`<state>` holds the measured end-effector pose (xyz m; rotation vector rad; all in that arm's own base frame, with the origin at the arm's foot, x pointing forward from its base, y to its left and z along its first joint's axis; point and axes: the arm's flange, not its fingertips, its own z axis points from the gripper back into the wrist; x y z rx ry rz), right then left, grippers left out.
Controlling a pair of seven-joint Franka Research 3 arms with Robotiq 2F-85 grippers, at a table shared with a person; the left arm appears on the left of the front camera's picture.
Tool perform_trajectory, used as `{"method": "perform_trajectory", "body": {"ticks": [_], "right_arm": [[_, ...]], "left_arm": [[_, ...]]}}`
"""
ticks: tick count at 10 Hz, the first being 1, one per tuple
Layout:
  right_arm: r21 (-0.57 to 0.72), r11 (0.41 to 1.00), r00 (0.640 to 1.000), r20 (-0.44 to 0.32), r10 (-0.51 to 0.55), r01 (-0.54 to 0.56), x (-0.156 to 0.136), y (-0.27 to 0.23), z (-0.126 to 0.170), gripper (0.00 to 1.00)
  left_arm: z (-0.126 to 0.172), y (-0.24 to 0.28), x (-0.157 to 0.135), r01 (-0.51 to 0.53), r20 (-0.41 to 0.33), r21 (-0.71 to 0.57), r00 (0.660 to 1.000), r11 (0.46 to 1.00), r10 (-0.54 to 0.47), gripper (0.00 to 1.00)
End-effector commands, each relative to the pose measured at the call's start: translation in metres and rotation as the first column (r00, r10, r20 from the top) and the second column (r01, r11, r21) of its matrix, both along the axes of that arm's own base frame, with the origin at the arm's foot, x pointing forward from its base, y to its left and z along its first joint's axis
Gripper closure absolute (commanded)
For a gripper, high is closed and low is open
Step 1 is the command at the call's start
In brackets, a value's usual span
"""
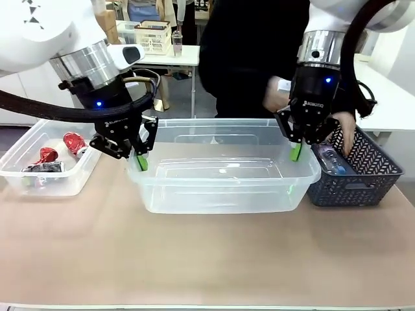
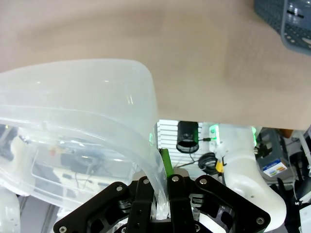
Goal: Sort the waste into each basket.
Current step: Offer the picked Organizing box to the human.
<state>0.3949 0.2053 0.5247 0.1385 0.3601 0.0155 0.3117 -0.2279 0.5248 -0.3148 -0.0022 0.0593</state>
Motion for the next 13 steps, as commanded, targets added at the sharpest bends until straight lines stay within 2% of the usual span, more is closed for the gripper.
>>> {"method": "perform_trajectory", "body": {"ticks": [1, 13], "right_arm": [[0.005, 1.0, 1.0, 0.001, -0.017, 0.017, -0.0035, -0.0044, -0.0007, 1.0], [0.005, 1.0, 1.0, 0.001, -0.017, 0.017, -0.0035, -0.0044, -0.0007, 1.0]], "left_arm": [[0.0036, 0.0102, 0.0028, -0.021, 0.009, 0.013, 1.0, 1.0, 0.021, 1.0], [0.0036, 0.0102, 0.0028, -0.021, 0.009, 0.013, 1.0, 1.0, 0.021, 1.0]]}}
